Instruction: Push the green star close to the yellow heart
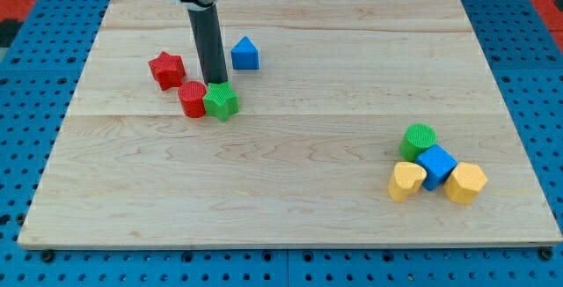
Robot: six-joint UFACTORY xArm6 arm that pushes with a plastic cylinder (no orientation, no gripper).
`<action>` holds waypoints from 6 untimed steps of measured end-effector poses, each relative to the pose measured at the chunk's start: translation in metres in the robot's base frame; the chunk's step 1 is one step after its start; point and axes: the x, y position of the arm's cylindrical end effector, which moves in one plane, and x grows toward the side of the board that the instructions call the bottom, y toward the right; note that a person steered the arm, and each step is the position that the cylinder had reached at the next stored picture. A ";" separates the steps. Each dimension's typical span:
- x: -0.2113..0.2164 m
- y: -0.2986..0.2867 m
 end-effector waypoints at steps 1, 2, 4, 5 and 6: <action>-0.003 -0.068; 0.018 -0.046; 0.034 0.044; 0.057 0.103; 0.116 0.154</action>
